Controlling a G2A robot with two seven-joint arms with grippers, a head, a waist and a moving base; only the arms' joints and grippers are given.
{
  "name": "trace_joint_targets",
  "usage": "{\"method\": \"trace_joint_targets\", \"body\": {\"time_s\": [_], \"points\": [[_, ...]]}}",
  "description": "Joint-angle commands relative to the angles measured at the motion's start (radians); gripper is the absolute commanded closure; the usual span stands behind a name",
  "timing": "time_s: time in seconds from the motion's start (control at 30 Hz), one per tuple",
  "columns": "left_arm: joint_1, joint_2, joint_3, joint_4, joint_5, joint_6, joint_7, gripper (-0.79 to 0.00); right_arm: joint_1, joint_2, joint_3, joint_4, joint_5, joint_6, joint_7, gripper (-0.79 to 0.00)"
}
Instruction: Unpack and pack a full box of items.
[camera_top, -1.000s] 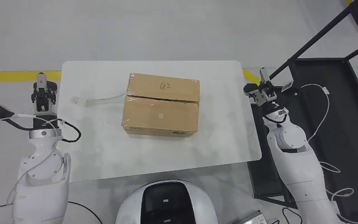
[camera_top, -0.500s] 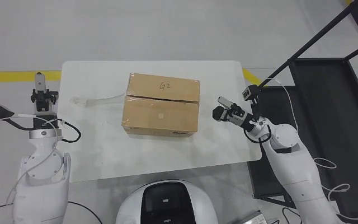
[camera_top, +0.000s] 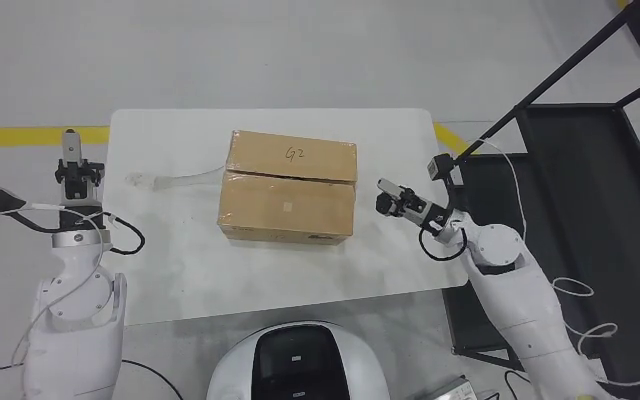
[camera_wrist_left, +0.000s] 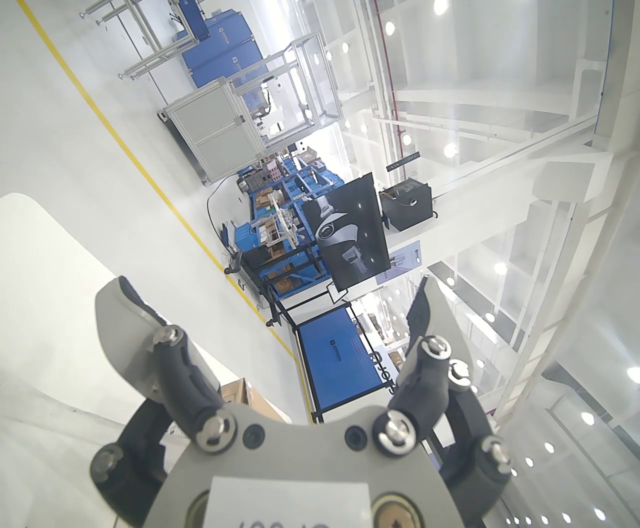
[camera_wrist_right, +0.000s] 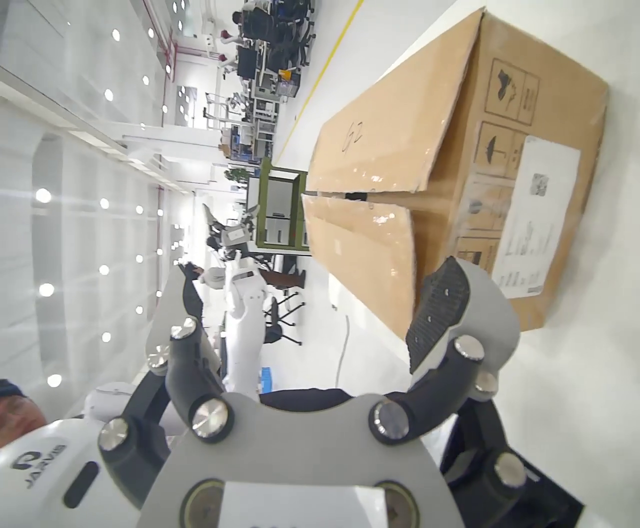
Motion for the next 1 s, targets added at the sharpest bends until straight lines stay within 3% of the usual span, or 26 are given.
{"method": "trace_joint_targets", "body": {"time_s": [0.0,0.2,0.23,0.43,0.97], "points": [[0.000,0.000,0.000,0.000,0.000,0.000,0.000,-0.785,0.037,-0.002,-0.024,0.044,-0.018,-0.022,0.027,-0.785],[0.000,0.000,0.000,0.000,0.000,0.000,0.000,-0.785,0.160,-0.023,-0.117,0.188,-0.015,-0.046,0.032,-0.785],[0.000,0.000,0.000,0.000,0.000,0.000,0.000,-0.785,0.177,-0.027,-0.129,0.207,-0.004,-0.046,0.029,-0.723],[0.000,0.000,0.000,0.000,0.000,0.000,0.000,-0.785,0.244,-0.046,-0.187,0.275,0.027,-0.068,0.025,-0.628],[0.000,0.000,0.000,0.000,0.000,0.000,0.000,-0.785,0.208,-0.036,-0.162,0.207,0.027,-0.138,0.126,-0.536]]}}
